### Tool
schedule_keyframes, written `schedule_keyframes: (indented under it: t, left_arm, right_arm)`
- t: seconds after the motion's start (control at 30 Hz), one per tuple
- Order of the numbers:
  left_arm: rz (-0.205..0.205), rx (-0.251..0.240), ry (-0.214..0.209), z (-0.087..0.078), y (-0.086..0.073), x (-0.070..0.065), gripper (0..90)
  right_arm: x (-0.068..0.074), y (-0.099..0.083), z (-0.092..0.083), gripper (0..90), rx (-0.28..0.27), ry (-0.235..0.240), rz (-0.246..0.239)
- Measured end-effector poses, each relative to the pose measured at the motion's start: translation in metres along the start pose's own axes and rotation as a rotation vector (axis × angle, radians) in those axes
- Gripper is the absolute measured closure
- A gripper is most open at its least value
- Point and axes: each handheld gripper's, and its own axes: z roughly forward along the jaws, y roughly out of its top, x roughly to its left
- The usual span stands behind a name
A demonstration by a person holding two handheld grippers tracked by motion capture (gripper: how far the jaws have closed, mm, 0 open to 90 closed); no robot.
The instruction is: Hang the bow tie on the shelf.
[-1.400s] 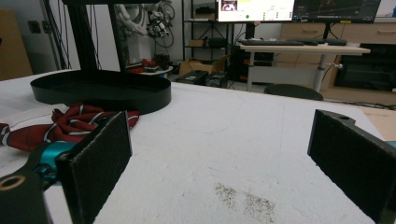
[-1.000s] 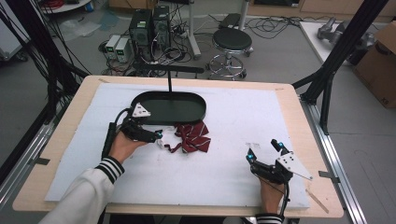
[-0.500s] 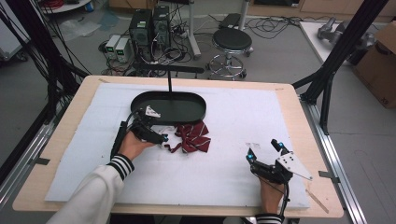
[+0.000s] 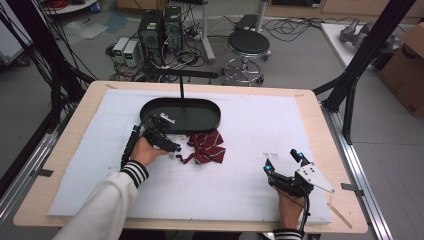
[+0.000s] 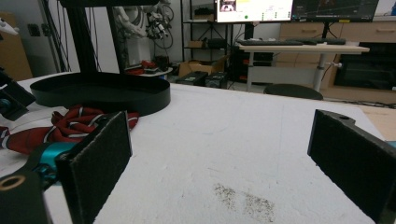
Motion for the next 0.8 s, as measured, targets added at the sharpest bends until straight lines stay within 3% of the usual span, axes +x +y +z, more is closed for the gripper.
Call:
schedule_keyframes:
  t: [0.33,0.8]
  left_arm:
    - [-0.028,0.067,-0.004,0.0,0.008,0.001,42.7]
    - [-0.037,0.132,0.0,0.008,0.014,-0.001,48.9]
  right_arm:
    - [-0.001,0.0,0.0,5.3,-0.005,-0.003,-0.004]
    - [-0.001,0.0,0.0,5.3,-0.003,-0.003,0.002]
